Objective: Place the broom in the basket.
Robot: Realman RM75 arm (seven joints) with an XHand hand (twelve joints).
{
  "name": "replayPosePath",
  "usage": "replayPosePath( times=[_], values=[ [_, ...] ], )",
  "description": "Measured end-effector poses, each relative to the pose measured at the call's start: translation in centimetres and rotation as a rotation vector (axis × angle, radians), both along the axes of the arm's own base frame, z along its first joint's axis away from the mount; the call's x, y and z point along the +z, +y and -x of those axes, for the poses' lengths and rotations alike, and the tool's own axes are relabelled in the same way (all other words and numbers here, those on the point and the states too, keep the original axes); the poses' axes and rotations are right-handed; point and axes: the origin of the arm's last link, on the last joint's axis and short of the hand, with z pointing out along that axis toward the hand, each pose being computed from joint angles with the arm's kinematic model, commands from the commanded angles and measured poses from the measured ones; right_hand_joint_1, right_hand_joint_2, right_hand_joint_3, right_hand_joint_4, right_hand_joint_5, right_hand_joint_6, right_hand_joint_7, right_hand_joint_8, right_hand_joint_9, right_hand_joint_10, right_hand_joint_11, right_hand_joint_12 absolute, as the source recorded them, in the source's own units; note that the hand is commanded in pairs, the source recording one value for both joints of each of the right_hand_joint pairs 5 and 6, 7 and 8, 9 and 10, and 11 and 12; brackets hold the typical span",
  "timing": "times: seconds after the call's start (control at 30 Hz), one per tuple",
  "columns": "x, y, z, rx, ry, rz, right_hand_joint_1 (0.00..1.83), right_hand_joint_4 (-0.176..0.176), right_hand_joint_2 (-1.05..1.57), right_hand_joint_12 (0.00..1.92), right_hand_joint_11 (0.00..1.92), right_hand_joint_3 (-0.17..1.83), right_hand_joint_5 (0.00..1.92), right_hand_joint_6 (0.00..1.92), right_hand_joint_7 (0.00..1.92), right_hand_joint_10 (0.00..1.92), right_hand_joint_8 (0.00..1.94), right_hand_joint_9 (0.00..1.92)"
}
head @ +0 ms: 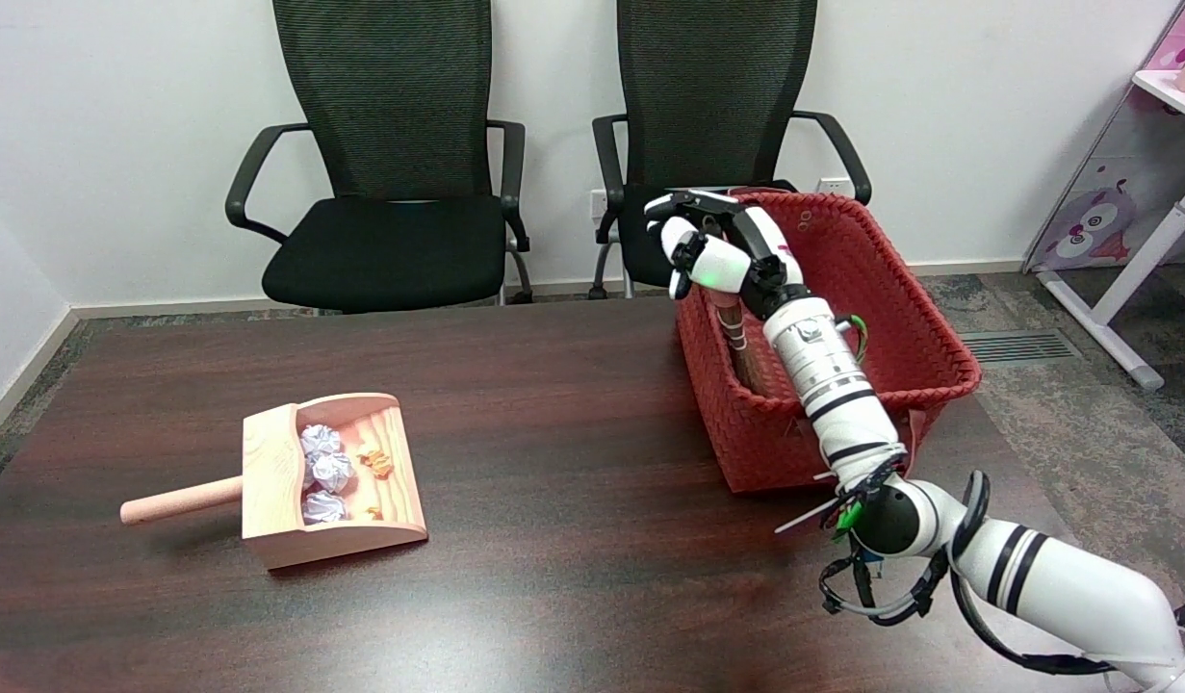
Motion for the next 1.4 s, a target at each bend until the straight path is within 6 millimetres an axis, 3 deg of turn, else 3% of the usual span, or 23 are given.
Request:
replayPosePath(
  times=[0.03, 0.17, 0.47, 0.73, 0.9, 1.4],
  values=[
    [0.0, 0.0, 0.0, 0.001, 0.0, -0.001, 0.72, -0.049, 0.44, 1.32, 1.32, 1.38, 0.79, 0.79, 0.79, 0.71, 0.79, 0.71],
    [-0.1, 0.0, -0.4, 0.014, 0.001, -0.003, 0.72, -0.176, 0.63, 1.37, 1.37, 1.24, 0.77, 0.77, 0.77, 0.74, 0.77, 0.74],
    [-0.4, 0.0, -2.5, 0.075, -0.005, -0.015, 0.71, -0.176, 0.66, 1.33, 1.33, 1.2, 0.76, 0.76, 0.76, 0.7, 0.76, 0.7],
    [-0.2, 0.2, -5.3, 0.149, -0.014, -0.023, 0.7, -0.174, 0.6, 0.99, 0.99, 1.21, 0.72, 0.72, 0.72, 0.56, 0.72, 0.56],
    [0.0, 0.5, -7.0, 0.191, -0.018, -0.033, 0.69, -0.175, 0.61, 0.95, 0.95, 1.18, 0.69, 0.69, 0.69, 0.54, 0.69, 0.54],
    [-1.4, 2.5, -12.7, 0.34, -0.037, -0.122, 0.68, -0.176, 0.81, 1.22, 1.22, 1.0, 0.63, 0.63, 0.63, 0.64, 0.63, 0.64]
  ],
)
